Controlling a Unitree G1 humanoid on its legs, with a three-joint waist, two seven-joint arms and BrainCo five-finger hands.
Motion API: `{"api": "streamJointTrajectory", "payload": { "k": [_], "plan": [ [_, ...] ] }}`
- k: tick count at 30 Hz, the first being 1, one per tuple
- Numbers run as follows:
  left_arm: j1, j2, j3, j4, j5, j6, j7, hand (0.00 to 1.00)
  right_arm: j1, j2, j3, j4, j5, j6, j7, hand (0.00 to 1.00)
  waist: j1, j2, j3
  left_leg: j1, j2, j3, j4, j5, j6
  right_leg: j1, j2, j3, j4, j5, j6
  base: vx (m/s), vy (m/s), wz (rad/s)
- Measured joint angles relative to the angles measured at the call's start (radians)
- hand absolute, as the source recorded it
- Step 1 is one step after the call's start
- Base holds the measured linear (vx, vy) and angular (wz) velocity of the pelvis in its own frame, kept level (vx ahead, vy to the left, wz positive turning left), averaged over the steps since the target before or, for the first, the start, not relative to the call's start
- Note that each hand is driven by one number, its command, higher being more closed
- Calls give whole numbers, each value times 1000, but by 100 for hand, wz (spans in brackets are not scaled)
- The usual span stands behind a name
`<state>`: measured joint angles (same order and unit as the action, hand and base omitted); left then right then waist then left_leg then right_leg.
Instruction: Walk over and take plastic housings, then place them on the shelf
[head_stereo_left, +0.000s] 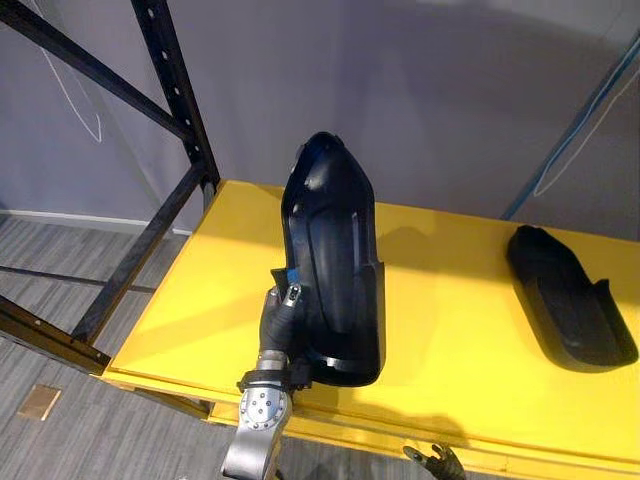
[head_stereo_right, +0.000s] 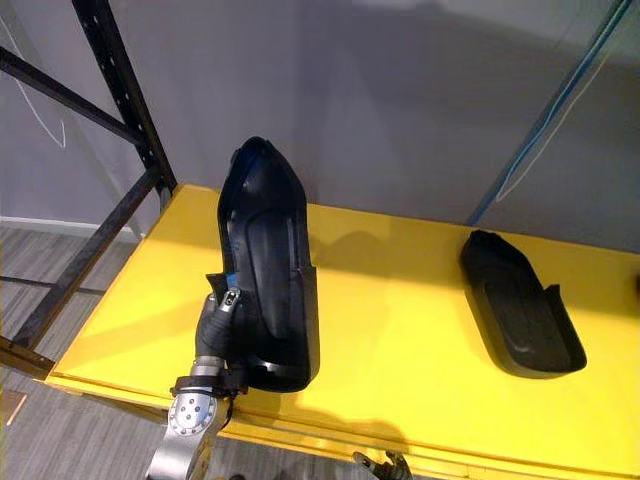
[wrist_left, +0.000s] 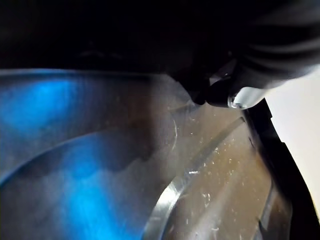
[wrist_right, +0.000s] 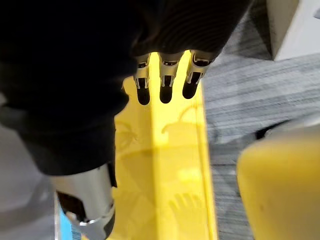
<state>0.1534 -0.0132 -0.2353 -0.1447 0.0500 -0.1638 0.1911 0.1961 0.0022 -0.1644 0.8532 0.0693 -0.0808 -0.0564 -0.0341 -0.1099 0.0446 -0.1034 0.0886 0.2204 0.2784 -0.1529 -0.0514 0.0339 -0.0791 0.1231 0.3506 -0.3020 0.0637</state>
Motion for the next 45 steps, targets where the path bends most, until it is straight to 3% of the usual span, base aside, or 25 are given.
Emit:
{"api": "streamJointTrajectory", "payload": {
  "k": [4, 5, 6, 7, 8, 9, 13, 20, 24, 34, 35, 41, 45],
  "plan": [
    [6, 20, 30, 30, 30, 11, 0, 100, -23, 3, -13, 47, 0, -1, 1, 0, -1, 7, -35, 62, 25, 1, -151, 88, -8, 3, 46, 0, -26, 81, -22, 100, -92, -2],
    [-1, 23, 57, 71, 45, 30, -1, 100, -30, 3, -15, 69, -1, -1, 5, 0, -9, 24, -31, 87, 62, 0, -190, 116, -10, -40, 90, 6, 70, 112, -26, 101, -128, -4],
    [-9, 19, 75, 96, 52, 33, 0, 100, -32, 3, -16, 69, -1, -1, 6, 0, -11, 57, -18, 96, 96, 1, -196, 117, -12, -83, 113, 7, 121, 81, -38, 56, -126, -13],
    [-27, 16, 110, 141, 53, 43, 1, 100, -33, 3, -20, 62, 1, -2, 8, 0, -15, 67, -19, 108, 108, 7, -213, 129, -26, -87, 127, 5, 12, 35, -61, 38, -140, -25],
    [-55, 31, 150, 180, 53, 65, 3, 100, -34, 4, -20, 61, 0, -2, 10, 0, -16, 40, -23, 136, 81, 22, -243, 132, -29, -74, 90, 7, -185, 208, -38, 54, -200, -8],
    [-88, 43, 163, 229, 68, 68, 3, 100, -33, -11, -30, 78, -1, -2, 12, 0, -36, 55, -29, 153, 86, 12, -269, 128, -47, -56, 92, 4, -194, 181, -38, 61, -189, -7],
    [-138, 44, 199, 285, 73, 95, 4, 100, -28, -65, -53, 96, -1, 0, 20, 0, -62, 117, -31, 166, 85, 16, -304, 137, -48, -62, 102, 18, -206, 186, -43, -13, -50, -8],
    [-213, 83, 215, 341, 72, 120, 3, 100, -1, -69, -55, 113, -6, 3, 29, 0, -72, 108, -25, 176, 66, 57, -312, 137, -48, -65, 87, 61, -248, 232, -29, -44, 65, -23],
    [-242, 105, 220, 375, 74, 130, 1, 100, -2, -69, -51, 114, -6, 3, 39, 0, -95, 104, -23, 180, 41, 60, -316, 138, -45, -42, 58, 63, -306, 262, -19, -63, 115, -3],
    [-322, 126, 229, 463, 73, 144, -3, 100, -3, -70, -50, 118, -23, 6, 41, 0, -95, 98, -20, 195, 29, 82, -333, 141, -40, -33, 48, 84, -347, 287, -14, -31, 27, -7],
    [-332, 126, 229, 473, 73, 145, -3, 0, -4, -70, -50, 118, -24, 10, 41, 0, -95, 98, -20, 195, 28, 82, -336, 141, -40, -33, 47, 84, -348, 287, -14, 0, 0, 0],
    [-378, 125, 231, 494, 74, 151, -2, 0, -8, -70, -49, 123, -27, 20, 47, 0, -97, 94, -18, 197, 24, 82, -344, 143, -38, -29, 44, 83, -362, 292, -11, 0, 0, 0],
    [-405, 121, 231, 501, 72, 151, 2, 0, -17, -68, -40, 144, -27, 21, 48, 0, -99, 78, -7, 209, 22, 82, -346, 142, -38, -14, 41, 82, -367, 293, -11, 0, 0, 0]
  ]
}}
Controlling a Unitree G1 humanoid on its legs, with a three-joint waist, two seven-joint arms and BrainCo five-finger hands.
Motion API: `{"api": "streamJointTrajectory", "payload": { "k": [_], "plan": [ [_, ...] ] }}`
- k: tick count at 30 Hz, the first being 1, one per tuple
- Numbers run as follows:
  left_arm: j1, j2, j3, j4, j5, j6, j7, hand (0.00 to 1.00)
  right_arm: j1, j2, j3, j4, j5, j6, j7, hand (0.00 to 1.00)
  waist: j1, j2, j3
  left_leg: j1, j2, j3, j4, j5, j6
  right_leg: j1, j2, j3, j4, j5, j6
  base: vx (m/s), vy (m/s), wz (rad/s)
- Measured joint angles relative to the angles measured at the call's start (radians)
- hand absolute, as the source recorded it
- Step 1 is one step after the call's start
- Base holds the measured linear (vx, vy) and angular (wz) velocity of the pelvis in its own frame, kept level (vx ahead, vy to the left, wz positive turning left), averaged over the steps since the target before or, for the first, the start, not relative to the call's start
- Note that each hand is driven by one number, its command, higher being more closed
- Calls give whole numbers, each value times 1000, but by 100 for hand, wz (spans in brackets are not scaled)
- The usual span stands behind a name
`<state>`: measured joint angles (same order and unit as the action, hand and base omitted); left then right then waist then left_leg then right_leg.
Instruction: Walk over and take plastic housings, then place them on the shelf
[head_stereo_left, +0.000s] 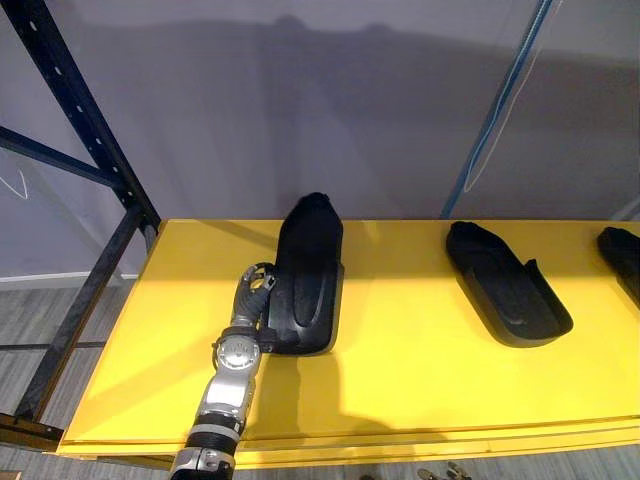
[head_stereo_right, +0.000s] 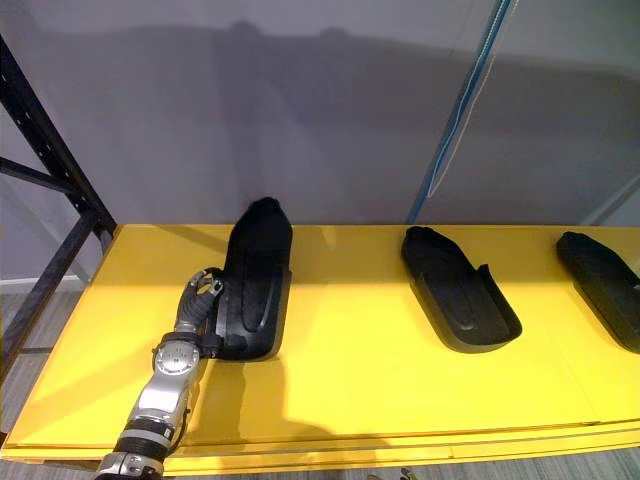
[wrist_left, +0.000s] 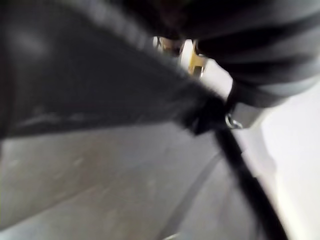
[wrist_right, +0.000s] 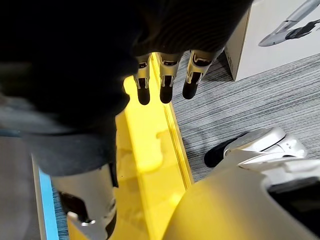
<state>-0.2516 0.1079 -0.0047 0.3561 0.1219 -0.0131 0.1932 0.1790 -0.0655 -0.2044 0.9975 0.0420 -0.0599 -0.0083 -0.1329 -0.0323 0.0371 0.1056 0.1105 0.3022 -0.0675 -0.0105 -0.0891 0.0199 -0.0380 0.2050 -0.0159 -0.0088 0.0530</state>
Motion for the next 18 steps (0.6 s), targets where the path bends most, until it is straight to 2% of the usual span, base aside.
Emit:
{"api": "streamJointTrajectory", "payload": {
  "k": [8, 18],
  "plan": [
    [19, -27, -1, -43, -4, 0, 0, 0, -1, 1, -1, 2, 0, 1, 0, 0, -1, -4, 0, 2, -10, -2, -2, 0, 1, 6, -12, -3, -12, 5, 5, -25, 12, 1],
    [142, -58, -19, -220, -81, -10, -9, 0, -2, 5, -12, 2, 1, 4, 0, 0, 5, -4, 7, 2, -11, -23, -7, 6, 9, 18, -14, -31, -9, 5, 5, -14, 2, 6]
  ]
}}
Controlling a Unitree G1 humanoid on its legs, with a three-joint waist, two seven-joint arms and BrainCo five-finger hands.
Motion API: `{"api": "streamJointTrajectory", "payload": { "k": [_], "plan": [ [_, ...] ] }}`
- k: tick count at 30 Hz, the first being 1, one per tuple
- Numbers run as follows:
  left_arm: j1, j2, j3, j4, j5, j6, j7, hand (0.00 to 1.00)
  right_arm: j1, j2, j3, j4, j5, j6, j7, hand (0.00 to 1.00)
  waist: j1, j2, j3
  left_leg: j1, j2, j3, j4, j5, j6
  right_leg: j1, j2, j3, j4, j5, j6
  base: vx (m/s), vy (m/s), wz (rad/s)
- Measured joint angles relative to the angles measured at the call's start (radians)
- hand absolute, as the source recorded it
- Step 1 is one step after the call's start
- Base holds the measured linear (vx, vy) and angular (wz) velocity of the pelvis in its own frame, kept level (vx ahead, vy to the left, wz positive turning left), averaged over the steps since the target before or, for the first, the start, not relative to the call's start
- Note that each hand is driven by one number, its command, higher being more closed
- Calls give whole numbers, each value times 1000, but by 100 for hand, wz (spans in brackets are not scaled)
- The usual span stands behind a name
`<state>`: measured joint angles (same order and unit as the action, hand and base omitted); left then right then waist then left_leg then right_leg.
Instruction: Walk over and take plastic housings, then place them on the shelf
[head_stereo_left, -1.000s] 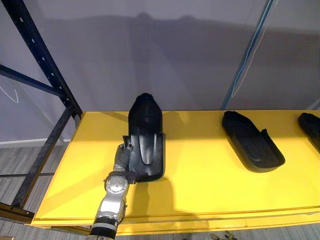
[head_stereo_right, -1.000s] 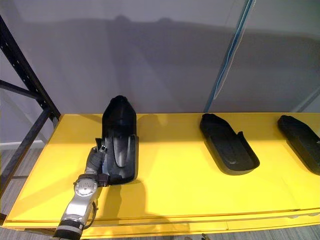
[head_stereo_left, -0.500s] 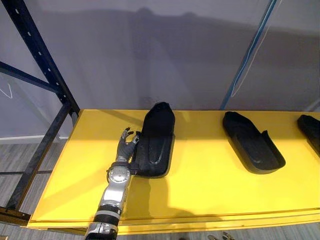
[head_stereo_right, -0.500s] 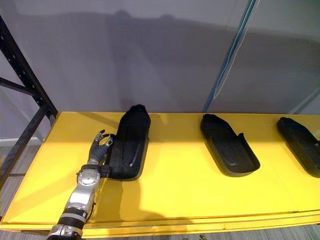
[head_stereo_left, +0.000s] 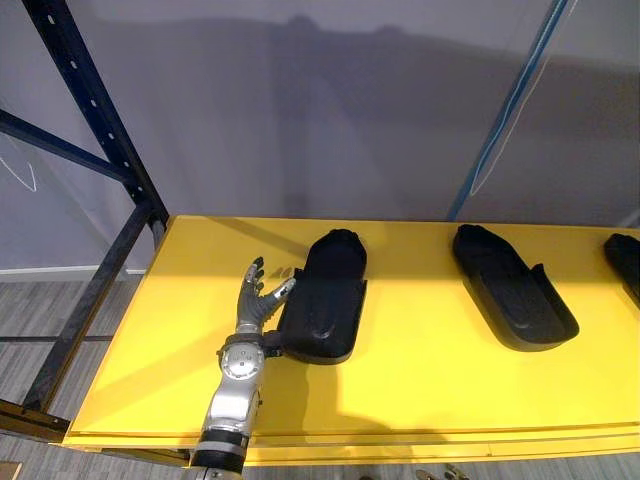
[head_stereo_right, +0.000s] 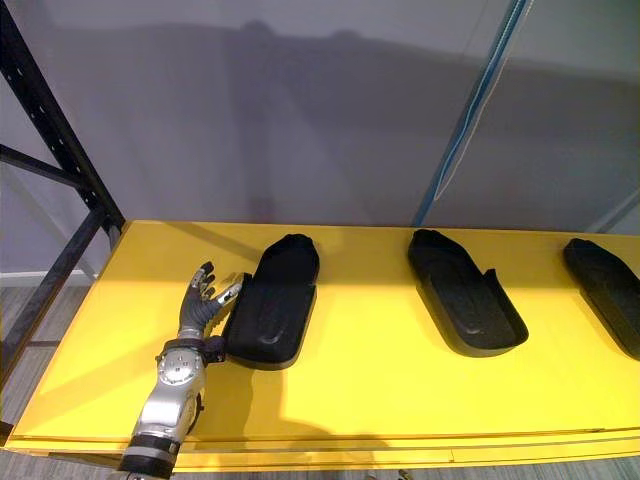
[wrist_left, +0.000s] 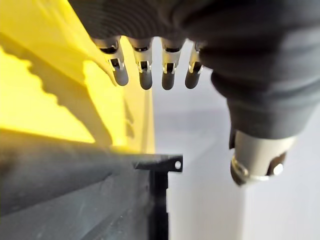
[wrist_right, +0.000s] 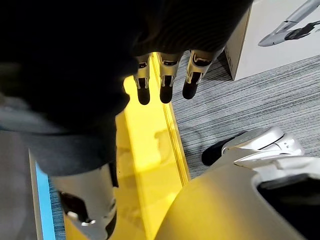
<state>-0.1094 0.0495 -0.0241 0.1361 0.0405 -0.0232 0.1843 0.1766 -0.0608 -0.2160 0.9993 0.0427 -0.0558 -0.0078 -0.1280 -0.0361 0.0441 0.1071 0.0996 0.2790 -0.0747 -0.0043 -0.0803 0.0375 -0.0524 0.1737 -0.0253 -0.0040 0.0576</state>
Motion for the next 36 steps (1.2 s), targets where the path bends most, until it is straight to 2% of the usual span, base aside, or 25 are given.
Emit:
{"api": "streamJointTrajectory", "payload": {
  "k": [5, 7, 11, 12, 21, 32, 36],
  "plan": [
    [34, -11, -63, -191, 3, -18, 5, 0, 5, 0, -4, 2, 4, -1, 0, 0, 22, 0, 7, -1, -3, -7, 2, 2, 4, -2, -2, 4, 26, -8, 10, -33, 6, 5],
    [41, -14, -110, -286, 8, -47, 4, 0, 11, 0, -4, 2, 5, -2, 0, 0, 34, -1, 9, 0, -7, -10, 1, 3, 5, -5, -5, 8, 46, -21, 16, -51, 12, 5],
    [99, -21, -157, -397, 25, -97, -20, 0, 14, -1, -1, 2, 9, -5, 0, 0, 37, -1, 9, 0, -11, -15, -2, 5, 7, -18, -7, 10, 79, -43, 21, -25, 6, 4],
    [123, -21, -163, -414, 26, -111, -30, 100, 15, -1, -1, 2, 9, -6, -1, 0, 43, -2, 9, 0, -11, -14, -2, 5, 7, -18, -7, 11, 79, -43, 21, 0, 0, 0],
    [294, -7, -270, -434, 38, -153, -75, 100, 27, 1, 4, 2, 9, -8, -1, 0, 75, -4, 9, -1, -8, -7, 1, 4, 7, -19, -4, 15, 79, -43, 22, 0, 0, 0],
    [414, 3, -277, -420, 103, -164, -80, 100, 50, -5, 51, -2, 9, -11, -21, 0, 118, -17, -2, -15, 2, -11, 16, 0, 4, -24, -3, 7, 86, -47, 26, -14, 2, 2],
    [420, 31, -278, -325, 125, -168, -85, 100, 55, -16, 81, -2, 9, -11, -25, 0, 121, -15, -18, -15, 1, -14, 16, 2, 5, -26, -4, 0, 88, -47, 26, 0, 0, 0]
  ]
}}
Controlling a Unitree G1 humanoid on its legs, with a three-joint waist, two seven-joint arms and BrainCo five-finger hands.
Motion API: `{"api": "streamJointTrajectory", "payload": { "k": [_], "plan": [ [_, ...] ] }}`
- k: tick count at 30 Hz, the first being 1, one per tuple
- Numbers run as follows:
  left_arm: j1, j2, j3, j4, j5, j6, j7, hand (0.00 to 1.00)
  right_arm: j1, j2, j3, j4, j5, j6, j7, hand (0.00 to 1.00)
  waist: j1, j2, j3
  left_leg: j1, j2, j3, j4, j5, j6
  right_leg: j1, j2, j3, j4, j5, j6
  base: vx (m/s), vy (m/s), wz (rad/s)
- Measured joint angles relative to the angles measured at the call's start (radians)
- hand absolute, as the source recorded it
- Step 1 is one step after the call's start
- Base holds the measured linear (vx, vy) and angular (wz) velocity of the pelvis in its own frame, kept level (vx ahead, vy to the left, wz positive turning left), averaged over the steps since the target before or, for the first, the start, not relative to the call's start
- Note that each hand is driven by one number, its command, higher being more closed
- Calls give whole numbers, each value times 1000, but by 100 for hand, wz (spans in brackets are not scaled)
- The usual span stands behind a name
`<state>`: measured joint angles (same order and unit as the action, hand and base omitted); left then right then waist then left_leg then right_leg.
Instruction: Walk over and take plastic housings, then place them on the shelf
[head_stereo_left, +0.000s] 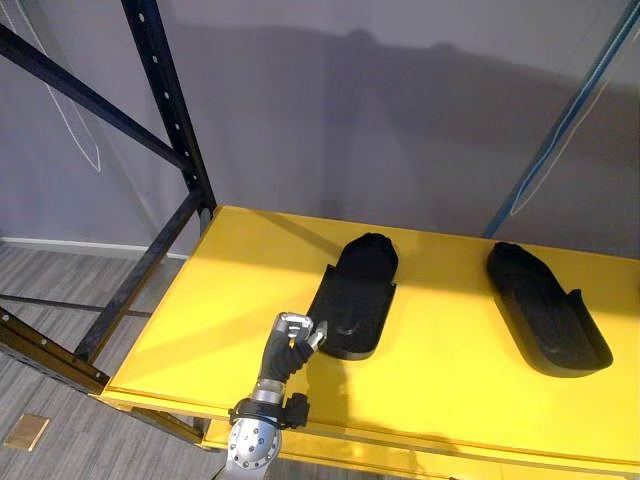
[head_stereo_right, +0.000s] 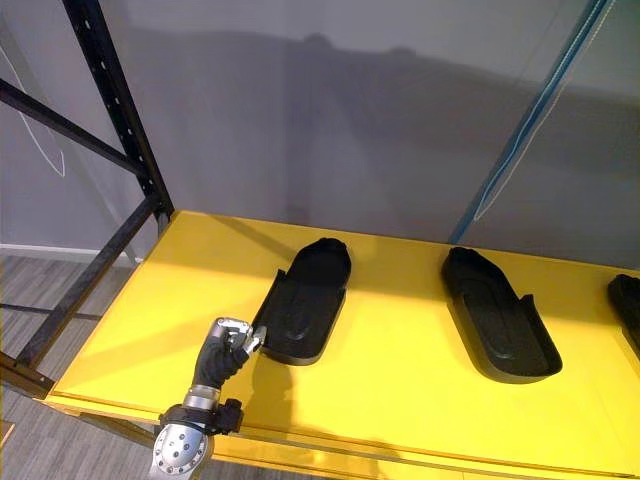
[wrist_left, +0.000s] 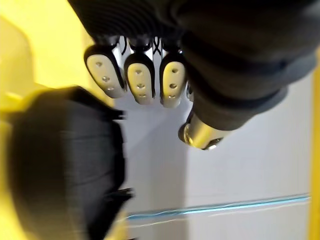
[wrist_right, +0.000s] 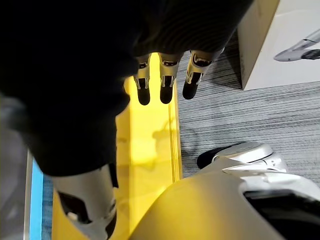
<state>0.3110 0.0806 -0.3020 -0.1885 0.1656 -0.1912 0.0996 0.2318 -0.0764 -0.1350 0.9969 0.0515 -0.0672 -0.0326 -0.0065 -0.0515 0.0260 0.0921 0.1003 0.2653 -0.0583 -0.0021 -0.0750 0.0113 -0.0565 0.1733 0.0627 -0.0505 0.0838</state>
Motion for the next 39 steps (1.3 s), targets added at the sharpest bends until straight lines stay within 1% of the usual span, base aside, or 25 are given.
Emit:
{"api": "streamJointTrajectory", "payload": {
  "k": [8, 11, 15, 17, 19, 25, 31, 35, 39],
  "plan": [
    [-1, 23, -3, 139, 46, 0, -25, 100, -1, 0, 4, 1, 0, 0, -7, 0, -5, 1, -6, 0, -17, -16, -17, 18, 10, -11, -12, -18, -1, 0, 0, -9, 10, 4],
    [-6, 48, -24, 162, 58, -10, -26, 100, -1, -7, 21, 4, 0, 0, -11, 0, -3, 1, -9, 0, -21, -20, -28, 24, 11, -14, -14, -22, -4, 0, 0, -20, 15, 4],
    [-40, 53, -40, 202, 77, -29, -30, 100, -5, -7, 21, 5, 0, 0, -17, 0, -6, 2, -10, 0, -25, -19, -28, 24, 12, -15, -17, -21, -12, 0, 1, 0, 0, 0],
    [-46, 55, -39, 210, 87, -33, -34, 100, -8, -7, 22, 5, 0, 0, -17, 0, -13, 2, -11, -1, -25, -19, -28, 24, 12, -15, -17, -20, -15, 0, 1, -5, 7, -2],
    [-55, 64, -39, 219, 95, -42, -40, 100, -18, -7, 22, 7, -1, 0, -19, 0, -28, 3, -11, -2, -25, -15, -28, 23, 11, -16, -17, -17, -21, 2, 0, -7, 17, -4],
    [-95, 83, -52, 249, 97, -65, -46, 100, -43, -10, 21, 38, -2, 0, -20, 0, -38, 6, -10, -3, -26, 11, -27, 15, 12, -23, -16, 9, -38, 12, -2, -5, 19, -13],
    [-132, 89, -79, 270, 98, -70, -60, 100, -47, -15, 21, 38, -5, 0, -20, 0, -44, 9, -8, -4, -27, 13, -27, 12, 12, -22, -17, 10, -42, 14, -1, -1, 3, -1],
    [-153, 91, -86, 282, 98, -70, -60, 100, -71, -16, 20, 38, -5, 0, -20, 0, -63, 15, -5, -3, -28, 13, -27, 12, 12, -23, -18, 11, -42, 14, -1, -8, 2, 0],
    [-170, 91, -118, 294, 104, -70, -60, 100, -81, -16, 20, 38, -5, 0, -21, 0, -65, 19, -4, -3, -29, 14, -27, 10, 13, -23, -19, 14, -43, 14, -1, -19, 7, -1]
  ]
}}
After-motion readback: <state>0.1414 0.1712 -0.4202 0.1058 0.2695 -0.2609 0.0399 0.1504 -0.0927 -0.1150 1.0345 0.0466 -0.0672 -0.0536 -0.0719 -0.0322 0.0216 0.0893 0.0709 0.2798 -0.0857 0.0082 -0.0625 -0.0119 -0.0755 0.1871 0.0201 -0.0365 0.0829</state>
